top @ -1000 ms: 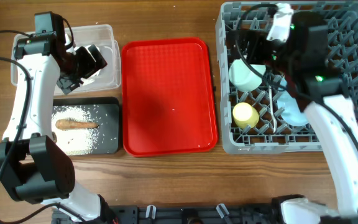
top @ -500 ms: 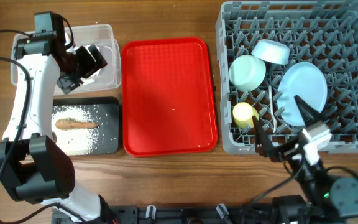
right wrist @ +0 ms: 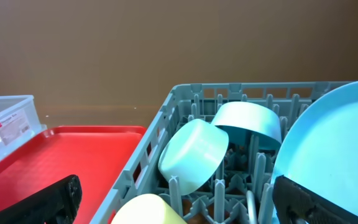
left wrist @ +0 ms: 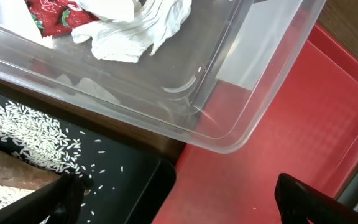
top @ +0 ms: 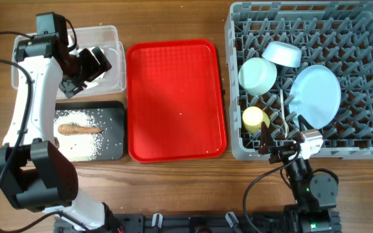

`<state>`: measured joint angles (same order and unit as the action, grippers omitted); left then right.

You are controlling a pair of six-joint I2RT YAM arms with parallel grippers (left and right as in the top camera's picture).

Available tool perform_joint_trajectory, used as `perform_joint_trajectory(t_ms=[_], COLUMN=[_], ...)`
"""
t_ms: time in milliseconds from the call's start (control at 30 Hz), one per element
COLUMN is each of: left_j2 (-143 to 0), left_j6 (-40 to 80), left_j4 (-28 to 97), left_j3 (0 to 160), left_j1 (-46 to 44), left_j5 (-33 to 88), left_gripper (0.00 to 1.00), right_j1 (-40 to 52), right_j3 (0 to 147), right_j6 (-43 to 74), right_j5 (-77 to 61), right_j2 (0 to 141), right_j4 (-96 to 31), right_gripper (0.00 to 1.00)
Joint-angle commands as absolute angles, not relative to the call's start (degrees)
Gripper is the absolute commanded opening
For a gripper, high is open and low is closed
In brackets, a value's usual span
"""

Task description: Sort waste into correct bins and load items into the dishwasher rack

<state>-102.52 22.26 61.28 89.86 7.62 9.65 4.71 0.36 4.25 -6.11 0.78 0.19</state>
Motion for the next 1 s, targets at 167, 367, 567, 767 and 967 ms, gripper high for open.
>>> perform_joint_trajectory(t_ms=[167, 367, 567, 767, 967], left_j2=[-102.10, -102.10, -102.10, -96.40, -83.24], left_j6=[22.96, 22.96, 22.96, 22.96, 22.96], left_j4=[61.14, 61.14, 61.14, 61.12, 61.14], left_j3=[89.89, 89.89, 89.89, 89.84, 89.84], left_j1=[7.86, 7.84, 7.84, 2.68, -12.08], left_j5=[9.30, 9.30, 9.30, 9.30, 9.30], left_gripper=[1.00, 1.00, 1.00, 1.00, 1.00], right_j1=[4.43, 4.43, 4.43, 4.43, 4.43], right_j3=[0.30, 0.30, 0.30, 0.30, 0.30], right_j6=[3.36, 3.36, 3.38, 3.36, 3.38], right_j5=[-4.93, -4.93, -4.91, -4.93, -4.93], right_j2=[0.21, 0.23, 0.27, 0.27, 0.27], right_j4=[0.30, 0.30, 0.30, 0.30, 0.30], right_gripper=[1.00, 1.00, 1.00, 1.00, 1.00])
